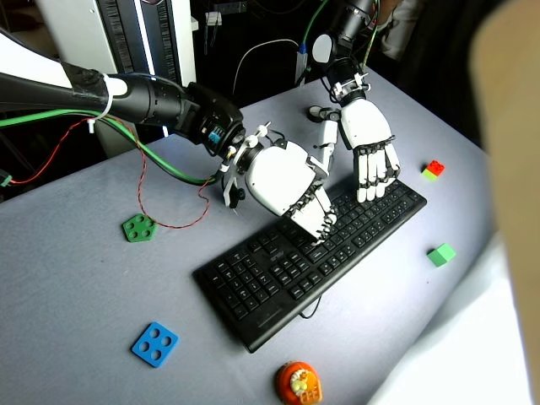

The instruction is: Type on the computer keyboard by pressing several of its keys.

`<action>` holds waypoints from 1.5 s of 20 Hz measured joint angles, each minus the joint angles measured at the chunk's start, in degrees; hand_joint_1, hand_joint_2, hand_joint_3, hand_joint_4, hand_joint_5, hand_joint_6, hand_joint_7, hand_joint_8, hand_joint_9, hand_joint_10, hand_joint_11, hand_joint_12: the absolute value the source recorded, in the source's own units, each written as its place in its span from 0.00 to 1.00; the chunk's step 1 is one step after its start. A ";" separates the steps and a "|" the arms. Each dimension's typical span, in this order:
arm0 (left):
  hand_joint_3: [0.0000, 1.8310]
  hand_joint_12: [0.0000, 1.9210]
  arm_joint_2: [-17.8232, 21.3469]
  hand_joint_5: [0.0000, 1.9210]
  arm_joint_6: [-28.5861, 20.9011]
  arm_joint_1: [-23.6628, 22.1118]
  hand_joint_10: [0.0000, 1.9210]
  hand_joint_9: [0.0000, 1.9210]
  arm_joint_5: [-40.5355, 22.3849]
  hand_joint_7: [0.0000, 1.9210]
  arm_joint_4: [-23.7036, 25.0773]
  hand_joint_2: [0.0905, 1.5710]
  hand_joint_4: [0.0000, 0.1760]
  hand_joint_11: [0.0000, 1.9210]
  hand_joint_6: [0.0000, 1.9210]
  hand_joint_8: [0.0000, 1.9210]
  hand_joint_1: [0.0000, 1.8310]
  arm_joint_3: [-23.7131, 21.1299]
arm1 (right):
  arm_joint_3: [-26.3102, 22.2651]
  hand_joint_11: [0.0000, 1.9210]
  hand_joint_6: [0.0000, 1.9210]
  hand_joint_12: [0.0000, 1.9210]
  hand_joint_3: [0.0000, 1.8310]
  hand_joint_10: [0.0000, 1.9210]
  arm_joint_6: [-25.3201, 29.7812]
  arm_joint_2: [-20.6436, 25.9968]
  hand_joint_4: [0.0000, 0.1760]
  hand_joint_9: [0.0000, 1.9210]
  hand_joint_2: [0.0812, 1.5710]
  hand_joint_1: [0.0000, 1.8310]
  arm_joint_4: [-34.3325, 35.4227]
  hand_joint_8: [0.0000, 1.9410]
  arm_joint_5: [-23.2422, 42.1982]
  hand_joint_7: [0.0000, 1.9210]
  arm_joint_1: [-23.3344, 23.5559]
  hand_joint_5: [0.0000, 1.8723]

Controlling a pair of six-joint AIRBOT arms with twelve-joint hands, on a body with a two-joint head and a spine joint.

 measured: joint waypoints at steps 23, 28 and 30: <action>0.00 0.78 0.48 0.21 0.00 -0.46 0.11 0.32 -0.28 0.32 -0.85 0.84 0.04 0.03 0.00 0.00 0.00 0.07 | 1.27 0.14 0.06 0.78 0.00 0.36 1.79 -1.70 0.00 0.37 0.79 0.04 0.24 0.00 1.05 0.45 1.22 0.34; 0.00 0.83 0.48 0.26 0.00 -0.48 0.29 0.26 -0.15 0.32 -0.85 0.84 0.00 0.05 0.00 0.00 0.02 0.07 | 0.83 0.17 0.06 0.79 0.00 0.37 2.29 -0.26 0.00 0.38 0.79 0.05 -0.33 0.00 1.49 0.45 2.01 0.35; 0.00 0.83 0.48 0.26 0.00 -0.46 0.32 0.24 0.07 0.32 -0.90 0.84 0.00 0.04 0.00 0.00 0.01 0.07 | 0.07 0.17 0.05 0.80 0.00 0.40 1.99 1.11 0.00 0.37 0.79 0.06 -0.52 0.00 2.12 0.45 2.45 0.37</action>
